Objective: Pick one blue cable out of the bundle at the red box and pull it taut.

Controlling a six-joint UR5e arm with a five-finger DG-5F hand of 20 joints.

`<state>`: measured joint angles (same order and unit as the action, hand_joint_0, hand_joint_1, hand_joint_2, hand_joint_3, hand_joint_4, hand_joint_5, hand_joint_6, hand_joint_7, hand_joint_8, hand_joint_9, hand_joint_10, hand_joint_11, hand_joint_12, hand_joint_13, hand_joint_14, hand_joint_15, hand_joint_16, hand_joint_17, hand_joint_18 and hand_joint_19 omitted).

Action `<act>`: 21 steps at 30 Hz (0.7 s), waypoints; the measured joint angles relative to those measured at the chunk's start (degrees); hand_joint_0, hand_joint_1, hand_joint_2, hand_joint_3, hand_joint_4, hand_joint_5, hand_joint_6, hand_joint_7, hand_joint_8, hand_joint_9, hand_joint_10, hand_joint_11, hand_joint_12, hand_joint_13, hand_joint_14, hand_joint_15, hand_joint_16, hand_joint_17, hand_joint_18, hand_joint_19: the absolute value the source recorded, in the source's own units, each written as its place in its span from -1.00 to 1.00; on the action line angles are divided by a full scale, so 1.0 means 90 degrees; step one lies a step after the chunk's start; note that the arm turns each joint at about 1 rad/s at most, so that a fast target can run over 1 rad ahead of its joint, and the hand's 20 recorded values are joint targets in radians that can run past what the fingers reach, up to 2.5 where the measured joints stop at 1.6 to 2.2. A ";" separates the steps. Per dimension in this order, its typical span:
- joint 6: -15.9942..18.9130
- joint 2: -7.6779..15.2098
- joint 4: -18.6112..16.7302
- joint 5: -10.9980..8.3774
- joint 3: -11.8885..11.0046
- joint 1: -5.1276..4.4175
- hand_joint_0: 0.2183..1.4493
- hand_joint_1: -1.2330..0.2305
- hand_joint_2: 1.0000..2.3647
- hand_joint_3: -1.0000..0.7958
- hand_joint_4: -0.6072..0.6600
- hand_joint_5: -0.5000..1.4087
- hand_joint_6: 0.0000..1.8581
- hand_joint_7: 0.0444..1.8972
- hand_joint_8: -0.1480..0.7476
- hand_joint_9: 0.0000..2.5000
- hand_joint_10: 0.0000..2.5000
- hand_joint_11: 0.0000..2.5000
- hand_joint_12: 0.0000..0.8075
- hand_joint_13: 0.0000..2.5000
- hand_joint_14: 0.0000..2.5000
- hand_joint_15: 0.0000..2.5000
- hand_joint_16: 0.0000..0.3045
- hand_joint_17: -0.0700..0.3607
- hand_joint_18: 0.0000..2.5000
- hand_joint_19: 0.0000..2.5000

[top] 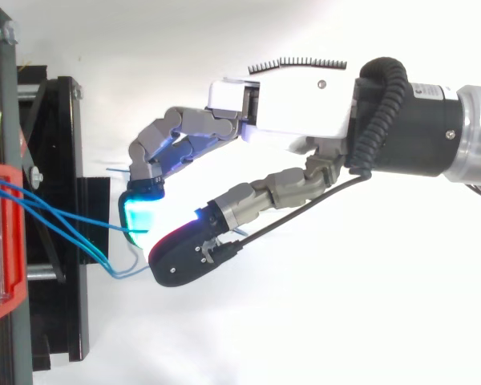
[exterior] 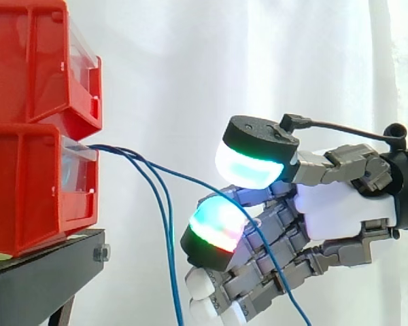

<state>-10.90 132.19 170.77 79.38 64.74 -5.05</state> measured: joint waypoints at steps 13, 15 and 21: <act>0.0001 0.0000 0.0000 -0.0006 -0.0004 -0.0004 -0.41 -0.24 -0.98 -0.20 0.16 -0.66 -0.06 0.16 0.07 -0.49 -0.99 -0.67 -0.17 -0.59 -0.99 -0.80 -0.65 -0.12 -0.69 -0.76; -0.0001 0.0000 0.0000 -0.0013 -0.0003 -0.0004 -0.40 -0.24 -0.98 -0.12 0.18 -0.65 -0.04 0.16 0.10 -0.49 -0.99 -0.66 -0.14 -0.58 -0.99 -0.81 -0.63 -0.09 -0.67 -0.77; 0.0006 0.0000 0.0000 -0.0006 -0.0004 -0.0005 -0.38 -0.30 -0.98 0.01 0.22 -0.65 -0.02 0.18 0.15 -0.47 -0.99 -0.65 -0.09 -0.56 -0.99 -0.82 -0.61 -0.05 -0.63 -0.79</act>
<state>-10.85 132.19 170.77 79.33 64.70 -5.09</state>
